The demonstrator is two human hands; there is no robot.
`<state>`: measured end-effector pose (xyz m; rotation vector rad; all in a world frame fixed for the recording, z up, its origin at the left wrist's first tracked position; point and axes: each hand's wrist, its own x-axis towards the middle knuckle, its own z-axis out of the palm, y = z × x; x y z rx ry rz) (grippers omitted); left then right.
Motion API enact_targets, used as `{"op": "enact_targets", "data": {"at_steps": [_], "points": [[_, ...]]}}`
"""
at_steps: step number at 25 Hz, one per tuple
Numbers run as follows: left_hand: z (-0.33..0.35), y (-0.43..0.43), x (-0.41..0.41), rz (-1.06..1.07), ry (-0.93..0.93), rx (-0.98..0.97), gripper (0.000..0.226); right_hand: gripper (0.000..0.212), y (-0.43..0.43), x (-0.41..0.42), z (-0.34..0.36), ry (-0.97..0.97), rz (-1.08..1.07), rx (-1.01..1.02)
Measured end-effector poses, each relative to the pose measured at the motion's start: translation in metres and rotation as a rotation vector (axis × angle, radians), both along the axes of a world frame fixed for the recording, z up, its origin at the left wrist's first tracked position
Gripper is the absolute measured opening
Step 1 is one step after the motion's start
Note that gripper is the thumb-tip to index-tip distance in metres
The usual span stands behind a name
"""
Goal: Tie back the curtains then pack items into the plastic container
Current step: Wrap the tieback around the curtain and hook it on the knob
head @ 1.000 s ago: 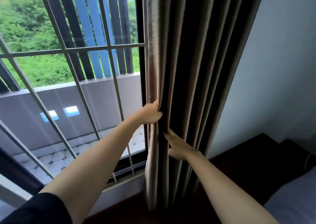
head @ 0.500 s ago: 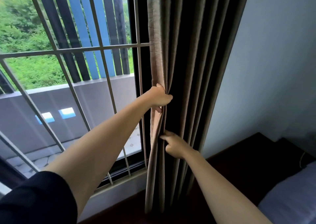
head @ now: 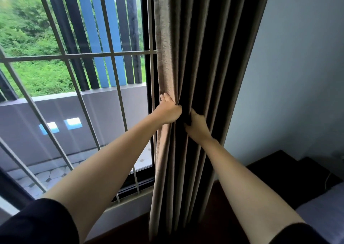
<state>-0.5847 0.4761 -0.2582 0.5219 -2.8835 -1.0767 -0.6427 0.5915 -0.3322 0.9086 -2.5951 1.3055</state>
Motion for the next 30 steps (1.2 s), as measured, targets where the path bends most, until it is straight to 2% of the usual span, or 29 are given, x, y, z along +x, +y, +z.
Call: {"op": "enact_targets", "data": {"at_steps": [3, 8, 12, 15, 16, 18, 20, 22, 24, 26, 28, 30], "points": [[-0.002, -0.003, 0.001, -0.032, 0.004, 0.028, 0.074, 0.057, 0.001, 0.022, -0.049, -0.121, 0.073, 0.090], [0.001, -0.004, -0.001, -0.063, -0.002, 0.042, 0.071, 0.048, -0.001, 0.036, -0.069, -0.214, 0.129, 0.019], [0.001, -0.003, -0.003, -0.140, -0.057, 0.123, 0.092, 0.043, -0.006, 0.038, -0.067, -0.196, 0.148, 0.065], [0.000, 0.002, -0.002, -0.144, -0.032, 0.005, 0.100, 0.045, -0.002, 0.043, -0.064, -0.203, 0.180, 0.115], [-0.001, 0.003, -0.003, -0.129, -0.010, -0.031, 0.095, 0.048, 0.001, 0.044, -0.063, -0.131, 0.148, 0.156], [-0.003, 0.003, -0.004, -0.098, 0.006, -0.040, 0.084, 0.053, 0.009, 0.041, -0.060, 0.180, -0.116, 0.133], [-0.005, 0.003, -0.004, -0.115, -0.003, -0.020, 0.080, 0.053, 0.013, 0.031, -0.043, 0.292, -0.392, -0.113], [-0.007, 0.002, -0.004, -0.137, -0.005, -0.008, 0.082, 0.056, 0.014, 0.018, -0.016, 0.252, -0.440, -0.269], [-0.009, 0.001, -0.003, -0.142, 0.005, 0.005, 0.082, 0.060, 0.015, 0.006, 0.006, 0.133, -0.390, -0.316], [-0.011, -0.002, -0.003, -0.129, 0.018, 0.021, 0.082, 0.055, 0.014, -0.003, 0.017, 0.006, -0.293, -0.230], [-0.011, -0.004, -0.002, -0.120, 0.028, 0.025, 0.081, 0.048, 0.013, -0.009, 0.009, -0.025, -0.188, -0.001], [-0.012, -0.004, -0.002, -0.121, 0.035, 0.020, 0.080, 0.052, 0.013, -0.007, -0.007, -0.142, -0.073, 0.058]]}}
